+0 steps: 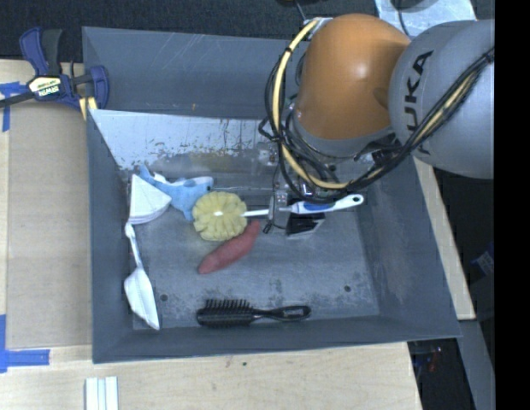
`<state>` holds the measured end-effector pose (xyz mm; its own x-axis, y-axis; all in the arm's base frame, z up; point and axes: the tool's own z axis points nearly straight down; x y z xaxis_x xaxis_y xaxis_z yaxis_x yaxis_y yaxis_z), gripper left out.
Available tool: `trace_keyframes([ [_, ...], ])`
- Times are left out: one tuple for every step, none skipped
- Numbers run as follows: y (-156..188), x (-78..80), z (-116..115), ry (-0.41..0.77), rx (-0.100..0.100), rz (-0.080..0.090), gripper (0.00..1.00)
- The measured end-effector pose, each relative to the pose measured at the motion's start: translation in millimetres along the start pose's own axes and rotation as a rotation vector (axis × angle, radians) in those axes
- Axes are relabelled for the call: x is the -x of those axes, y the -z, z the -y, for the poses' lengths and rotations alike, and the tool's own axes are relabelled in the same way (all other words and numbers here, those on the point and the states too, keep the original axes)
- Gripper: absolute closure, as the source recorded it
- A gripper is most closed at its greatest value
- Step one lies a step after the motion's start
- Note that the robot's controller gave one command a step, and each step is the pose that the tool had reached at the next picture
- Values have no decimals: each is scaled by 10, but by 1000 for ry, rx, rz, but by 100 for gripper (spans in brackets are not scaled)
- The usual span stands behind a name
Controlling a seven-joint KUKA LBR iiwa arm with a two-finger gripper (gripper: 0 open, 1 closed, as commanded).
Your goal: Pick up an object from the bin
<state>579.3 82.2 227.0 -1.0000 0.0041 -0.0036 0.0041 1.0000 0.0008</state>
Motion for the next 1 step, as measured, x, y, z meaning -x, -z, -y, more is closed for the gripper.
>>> trace_keyframes([
  [-3,-1,-1,0,0,0,0],
])
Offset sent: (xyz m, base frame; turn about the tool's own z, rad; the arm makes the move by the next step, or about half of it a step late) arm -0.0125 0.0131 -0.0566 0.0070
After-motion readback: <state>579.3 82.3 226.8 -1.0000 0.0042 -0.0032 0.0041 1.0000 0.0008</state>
